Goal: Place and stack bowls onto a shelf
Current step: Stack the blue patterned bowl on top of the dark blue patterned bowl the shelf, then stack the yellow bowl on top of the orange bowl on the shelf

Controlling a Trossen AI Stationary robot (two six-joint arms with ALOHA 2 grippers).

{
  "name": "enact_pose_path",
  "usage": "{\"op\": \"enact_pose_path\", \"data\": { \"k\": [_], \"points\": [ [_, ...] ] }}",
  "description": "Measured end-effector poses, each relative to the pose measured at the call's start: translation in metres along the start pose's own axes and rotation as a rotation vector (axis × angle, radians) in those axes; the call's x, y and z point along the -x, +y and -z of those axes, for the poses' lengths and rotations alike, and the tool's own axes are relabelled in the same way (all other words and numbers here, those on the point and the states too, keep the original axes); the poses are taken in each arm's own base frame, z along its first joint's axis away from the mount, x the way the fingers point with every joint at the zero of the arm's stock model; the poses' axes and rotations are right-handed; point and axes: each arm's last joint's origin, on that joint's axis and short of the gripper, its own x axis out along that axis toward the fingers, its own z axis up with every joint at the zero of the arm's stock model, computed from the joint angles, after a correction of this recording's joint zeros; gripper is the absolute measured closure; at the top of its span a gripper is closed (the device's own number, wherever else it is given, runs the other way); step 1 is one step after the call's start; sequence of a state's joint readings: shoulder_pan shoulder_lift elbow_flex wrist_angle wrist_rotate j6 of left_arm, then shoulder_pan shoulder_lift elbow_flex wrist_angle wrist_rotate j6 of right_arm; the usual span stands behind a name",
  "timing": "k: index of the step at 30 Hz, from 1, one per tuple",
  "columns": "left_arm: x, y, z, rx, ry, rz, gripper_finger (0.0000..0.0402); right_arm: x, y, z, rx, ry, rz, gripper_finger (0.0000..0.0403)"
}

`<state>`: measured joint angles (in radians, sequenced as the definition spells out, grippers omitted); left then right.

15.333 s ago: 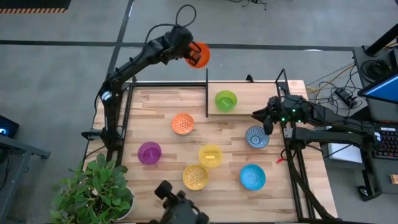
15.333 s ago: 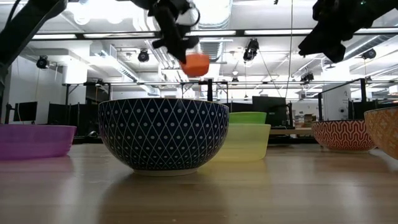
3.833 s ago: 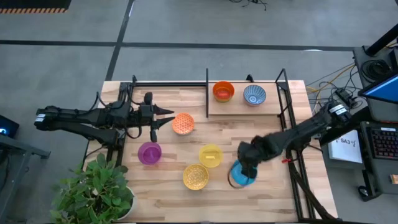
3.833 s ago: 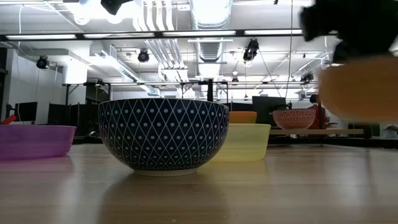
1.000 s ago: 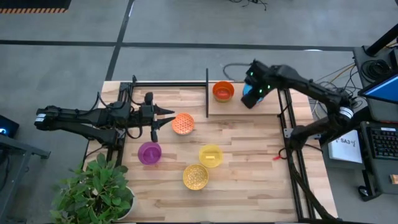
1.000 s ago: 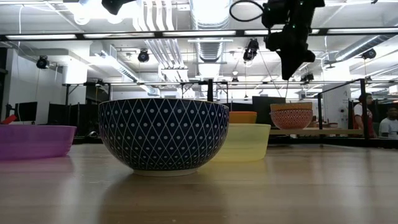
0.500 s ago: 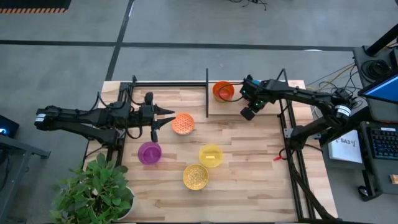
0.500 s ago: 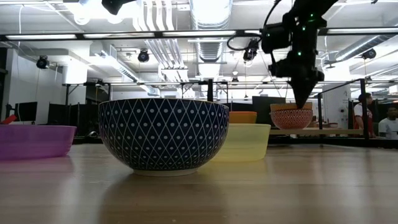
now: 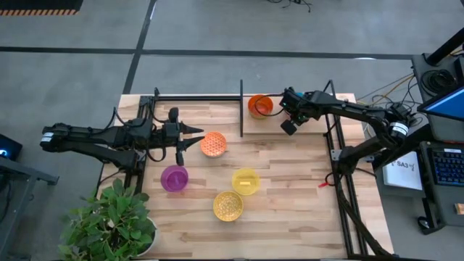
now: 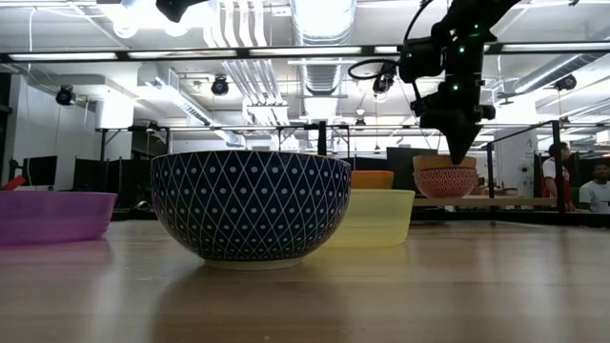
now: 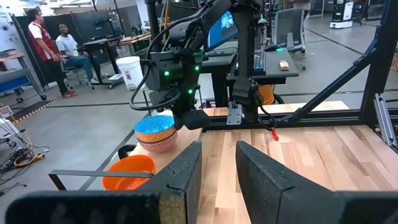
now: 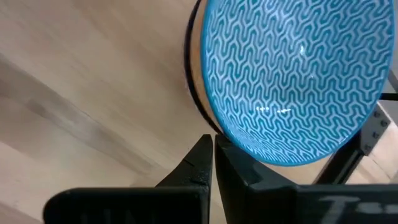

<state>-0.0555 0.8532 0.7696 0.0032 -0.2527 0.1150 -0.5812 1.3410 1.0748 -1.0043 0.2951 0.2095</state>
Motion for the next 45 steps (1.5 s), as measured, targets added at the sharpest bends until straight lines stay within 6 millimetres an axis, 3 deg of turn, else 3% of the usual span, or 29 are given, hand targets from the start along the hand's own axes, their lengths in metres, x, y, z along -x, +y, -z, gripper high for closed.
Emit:
{"op": "enact_pose_path", "data": {
  "k": [4, 10, 16, 24, 31, 45],
  "points": [
    [0.0, 0.0, 0.0, 0.0, -0.001, 0.0, 0.0319, 0.008, 0.004, 0.003, 0.001, -0.016, -0.071, 0.0394],
    [-0.001, 0.0, 0.0, 0.01, -0.004, 0.0, 0.0319, 0.038, 0.021, 0.015, 0.016, -0.158, -0.15, 0.0394],
    [-0.001, 0.0, -0.001, 0.014, -0.011, -0.001, 0.0319, 0.068, 0.046, 0.032, 0.013, -0.273, -0.267, 0.0394],
    [-0.001, 0.0, 0.0, 0.013, -0.007, -0.001, 0.0319, 0.089, 0.095, 0.043, 0.084, -0.411, -0.449, 0.0394],
    [-0.001, 0.0, 0.0, 0.013, -0.006, -0.001, 0.0319, 0.091, 0.131, 0.045, 0.118, -0.471, -0.547, 0.0394],
    [-0.001, 0.0, 0.0, 0.02, 0.0, 0.0, 0.0319, 0.061, 0.176, 0.039, 0.177, -0.426, -0.58, 0.0393]
  ]
}}
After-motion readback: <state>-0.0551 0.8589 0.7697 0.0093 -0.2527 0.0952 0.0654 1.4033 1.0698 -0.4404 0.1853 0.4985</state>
